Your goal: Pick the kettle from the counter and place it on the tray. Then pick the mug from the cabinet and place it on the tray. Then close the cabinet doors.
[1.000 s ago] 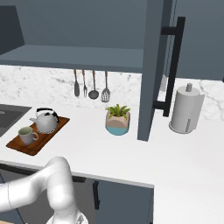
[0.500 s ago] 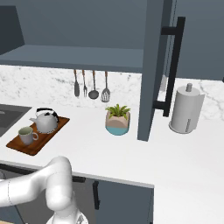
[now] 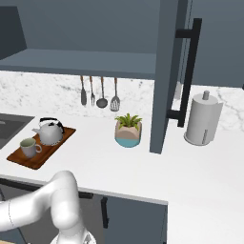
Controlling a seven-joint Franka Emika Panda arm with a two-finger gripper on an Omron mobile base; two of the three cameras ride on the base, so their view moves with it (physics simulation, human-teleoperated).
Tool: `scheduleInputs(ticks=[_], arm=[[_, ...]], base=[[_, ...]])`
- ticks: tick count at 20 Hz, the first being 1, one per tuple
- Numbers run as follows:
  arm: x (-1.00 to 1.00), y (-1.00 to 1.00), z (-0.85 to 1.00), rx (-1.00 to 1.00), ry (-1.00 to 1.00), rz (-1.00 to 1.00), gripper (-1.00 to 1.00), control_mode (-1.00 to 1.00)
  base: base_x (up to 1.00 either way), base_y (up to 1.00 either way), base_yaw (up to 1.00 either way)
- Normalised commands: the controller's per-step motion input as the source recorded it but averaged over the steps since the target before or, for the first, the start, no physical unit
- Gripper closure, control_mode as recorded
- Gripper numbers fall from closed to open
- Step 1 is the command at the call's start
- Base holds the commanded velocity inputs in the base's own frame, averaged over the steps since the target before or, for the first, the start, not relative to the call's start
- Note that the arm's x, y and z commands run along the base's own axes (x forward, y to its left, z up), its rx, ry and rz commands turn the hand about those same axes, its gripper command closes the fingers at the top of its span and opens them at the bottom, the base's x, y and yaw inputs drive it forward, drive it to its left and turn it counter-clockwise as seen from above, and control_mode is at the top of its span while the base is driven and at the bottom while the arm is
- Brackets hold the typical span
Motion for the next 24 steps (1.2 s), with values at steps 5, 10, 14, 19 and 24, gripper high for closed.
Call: scheduleInputs(ticks=[5, 10, 14, 19, 24], arm=[[-0.3, -0.72, 0.21, 0.04, 0.0, -0.04, 1.0, -1.0], [-0.27, -0.86, 0.04, 0.0, 0.0, -0.04, 1.0, -1.0], [-0.19, -0.88, 0.04, 0.0, 0.0, -0.05, 1.0, -1.0], [-0.04, -0.9, 0.14, 0.0, 0.16, -0.02, 1.0, -1.0], [0.07, -0.65, 0.4, -0.01, 0.36, 0.0, 1.0, -1.0]], base=[[0.0, 0.0, 0.0], [0.0, 0.0, 0.0], [0.0, 0.0, 0.0], [0.0, 0.0, 0.0], [0.0, 0.0, 0.0]])
